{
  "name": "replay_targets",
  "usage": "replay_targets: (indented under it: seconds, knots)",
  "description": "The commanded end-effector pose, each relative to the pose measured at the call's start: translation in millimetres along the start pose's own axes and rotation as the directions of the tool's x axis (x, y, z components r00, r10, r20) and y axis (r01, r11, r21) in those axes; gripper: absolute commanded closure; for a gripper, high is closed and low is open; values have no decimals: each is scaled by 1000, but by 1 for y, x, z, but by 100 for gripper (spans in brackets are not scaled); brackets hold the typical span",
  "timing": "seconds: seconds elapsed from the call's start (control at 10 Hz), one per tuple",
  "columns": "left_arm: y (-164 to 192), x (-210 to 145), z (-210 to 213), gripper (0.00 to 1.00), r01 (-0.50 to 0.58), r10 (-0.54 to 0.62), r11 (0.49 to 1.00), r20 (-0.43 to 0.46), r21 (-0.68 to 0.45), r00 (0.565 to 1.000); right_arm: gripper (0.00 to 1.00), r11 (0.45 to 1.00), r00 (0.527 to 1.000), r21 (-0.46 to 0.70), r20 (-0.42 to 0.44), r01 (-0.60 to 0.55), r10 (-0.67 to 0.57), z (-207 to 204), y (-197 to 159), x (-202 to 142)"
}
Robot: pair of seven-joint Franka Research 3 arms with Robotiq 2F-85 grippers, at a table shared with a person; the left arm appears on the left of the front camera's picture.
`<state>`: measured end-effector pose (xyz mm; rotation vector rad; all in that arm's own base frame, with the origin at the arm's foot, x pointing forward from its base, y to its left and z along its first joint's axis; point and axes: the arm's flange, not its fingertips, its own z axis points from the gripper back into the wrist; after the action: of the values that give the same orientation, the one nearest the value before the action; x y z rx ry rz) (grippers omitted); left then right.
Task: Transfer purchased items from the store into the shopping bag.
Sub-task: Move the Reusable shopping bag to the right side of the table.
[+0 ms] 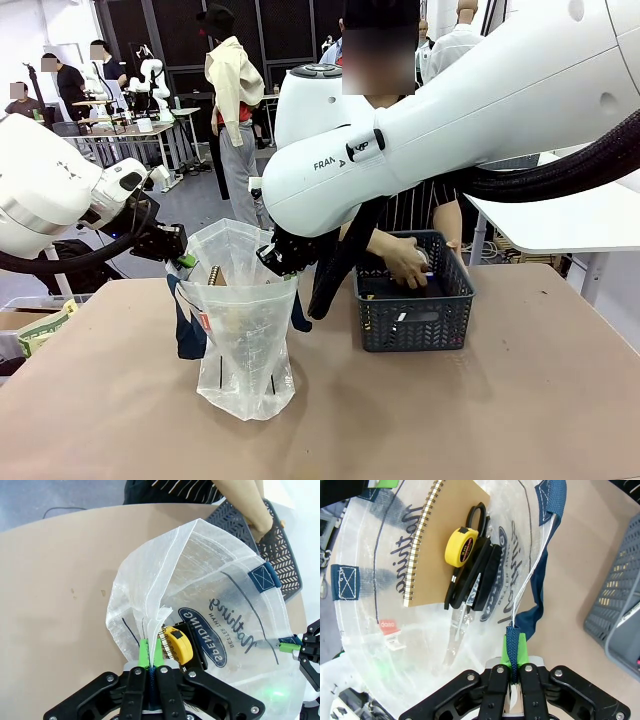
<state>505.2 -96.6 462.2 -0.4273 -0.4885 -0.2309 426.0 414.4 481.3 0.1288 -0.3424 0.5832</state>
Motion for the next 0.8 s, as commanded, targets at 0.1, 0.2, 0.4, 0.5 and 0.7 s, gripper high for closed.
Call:
replay_targets:
  seconds: [0.1,0.2,0.4,0.5,0.7]
  knots:
    - [0,-2,3,100,0,0,1000,7,1,1000,100,1000,1000,-1,2,4,-4,2,-1,-1]
    - [0,-2,3,100,0,0,1000,7,1,1000,100,1000,1000,-1,2,4,-4,2,-1,-1]
    - [0,-2,3,100,0,0,1000,7,1,1000,100,1000,1000,-1,2,4,-4,2,-1,-1]
    - [0,-2,3,100,0,0,1000,7,1,1000,100,1000,1000,-1,2,4,-4,2,-1,-1]
    - [0,-2,3,100,0,0,1000,7,1,1000,100,1000,1000,-1,2,4,-4,2,-1,-1]
